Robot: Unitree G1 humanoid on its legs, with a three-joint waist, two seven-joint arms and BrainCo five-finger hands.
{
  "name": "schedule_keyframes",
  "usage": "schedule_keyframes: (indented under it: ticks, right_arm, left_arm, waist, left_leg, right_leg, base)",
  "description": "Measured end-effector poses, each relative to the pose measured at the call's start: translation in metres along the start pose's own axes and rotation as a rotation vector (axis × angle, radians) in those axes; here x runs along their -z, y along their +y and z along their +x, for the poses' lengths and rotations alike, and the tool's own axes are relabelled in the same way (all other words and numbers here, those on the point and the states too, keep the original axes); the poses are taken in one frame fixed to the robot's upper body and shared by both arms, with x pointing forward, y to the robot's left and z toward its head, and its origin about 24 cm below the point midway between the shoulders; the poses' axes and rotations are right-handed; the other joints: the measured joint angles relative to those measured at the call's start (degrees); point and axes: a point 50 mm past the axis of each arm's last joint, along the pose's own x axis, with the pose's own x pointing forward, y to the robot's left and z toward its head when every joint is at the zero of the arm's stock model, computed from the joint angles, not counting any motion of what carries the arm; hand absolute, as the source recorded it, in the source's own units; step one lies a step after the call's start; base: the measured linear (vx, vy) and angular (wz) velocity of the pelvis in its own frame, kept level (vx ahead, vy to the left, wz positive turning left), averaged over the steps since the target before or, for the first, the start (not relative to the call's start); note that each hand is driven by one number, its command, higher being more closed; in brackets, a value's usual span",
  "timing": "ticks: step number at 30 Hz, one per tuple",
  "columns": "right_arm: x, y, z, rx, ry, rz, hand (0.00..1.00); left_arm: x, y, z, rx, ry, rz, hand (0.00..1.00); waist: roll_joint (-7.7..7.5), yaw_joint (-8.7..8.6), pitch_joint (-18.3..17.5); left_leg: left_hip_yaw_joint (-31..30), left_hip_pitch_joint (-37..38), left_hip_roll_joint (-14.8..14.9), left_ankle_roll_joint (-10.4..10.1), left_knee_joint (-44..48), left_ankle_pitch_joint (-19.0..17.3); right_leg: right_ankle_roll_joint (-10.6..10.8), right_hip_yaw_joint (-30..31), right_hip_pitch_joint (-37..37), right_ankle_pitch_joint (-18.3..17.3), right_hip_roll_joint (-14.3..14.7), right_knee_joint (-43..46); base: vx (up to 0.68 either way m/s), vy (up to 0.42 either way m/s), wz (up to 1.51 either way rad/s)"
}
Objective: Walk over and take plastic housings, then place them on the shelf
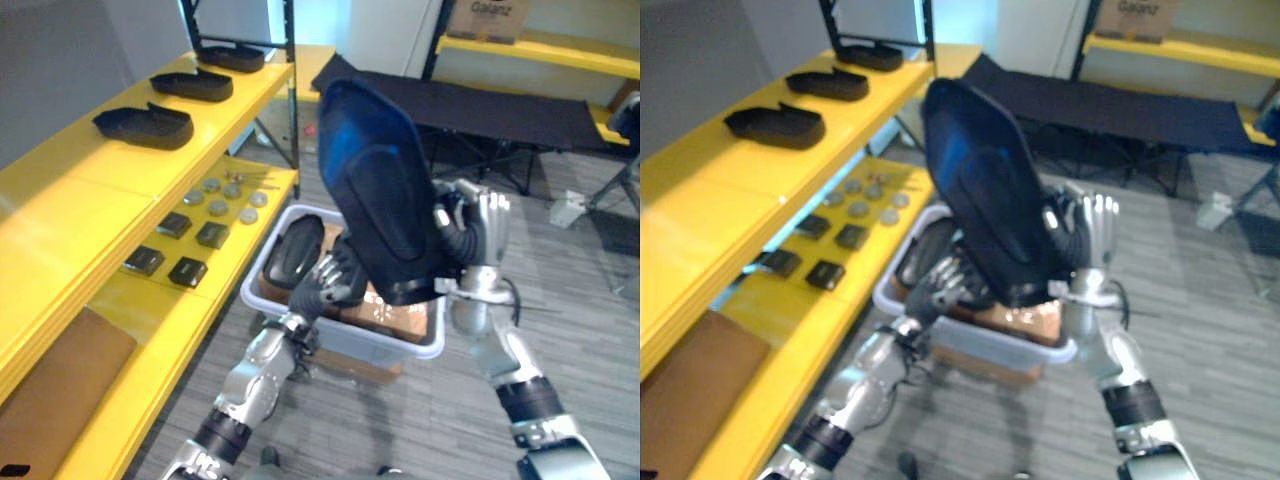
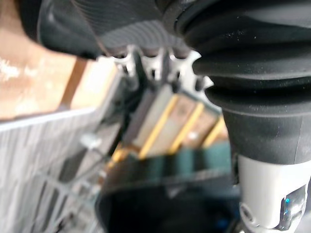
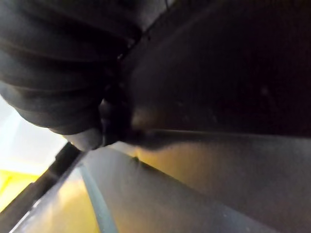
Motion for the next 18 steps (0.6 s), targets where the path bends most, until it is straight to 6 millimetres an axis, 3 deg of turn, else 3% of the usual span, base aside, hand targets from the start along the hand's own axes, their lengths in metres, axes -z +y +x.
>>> schedule_keyframes:
  ticks: [6, 16, 17, 18]
  right_arm:
    - [-0.005, 0.017, -0.014, -0.087, -0.001, 0.036, 1.0]
    - [-0.009, 0.038, -0.038, -0.168, 0.096, 0.127, 1.0]
    - [-0.008, 0.041, -0.042, -0.175, 0.126, 0.142, 1.0]
    - [-0.008, 0.042, -0.044, -0.176, 0.138, 0.149, 1.0]
  left_arm:
    - [0.005, -0.013, 0.002, 0.048, 0.02, 0.004, 0.0]
    - [0.007, -0.013, 0.004, -0.026, 0.032, 0.049, 0.0]
    - [0.007, -0.012, 0.004, -0.043, 0.033, 0.062, 1.0]
    - [0.007, -0.012, 0.003, -0.054, 0.033, 0.076, 1.0]
  waist:
    - [-0.91, -0.06, -2.3]
    - [-1.34, -0.06, -3.3]
    - [-1.34, -0.05, -3.3]
    - [-1.33, -0.03, -3.4]
  left_leg:
    - [-0.1, -1.4, -0.1, 0.0, 0.0, 0.4]
    - [-0.9, -1.4, -0.2, -0.1, 0.3, 0.7]
    - [-0.9, -1.4, -0.2, 0.0, 0.0, 0.8]
    - [-0.9, -1.5, -0.2, 0.0, 0.0, 0.8]
  right_leg:
    - [0.4, 0.1, -1.4, 0.5, 0.0, 0.0]
    - [0.3, -0.3, -0.8, 0.7, 0.0, -0.2]
    - [0.3, -0.3, -0.8, 0.7, 0.0, -0.2]
    - [0.3, -0.3, -0.8, 0.7, 0.0, -0.3]
  base:
    - [-0.01, 0.007, 0.01]
    - [0.02, 0.003, 0.04]
    - [-0.04, 0.008, -0.01]
    - [-0.04, 0.007, 0.0]
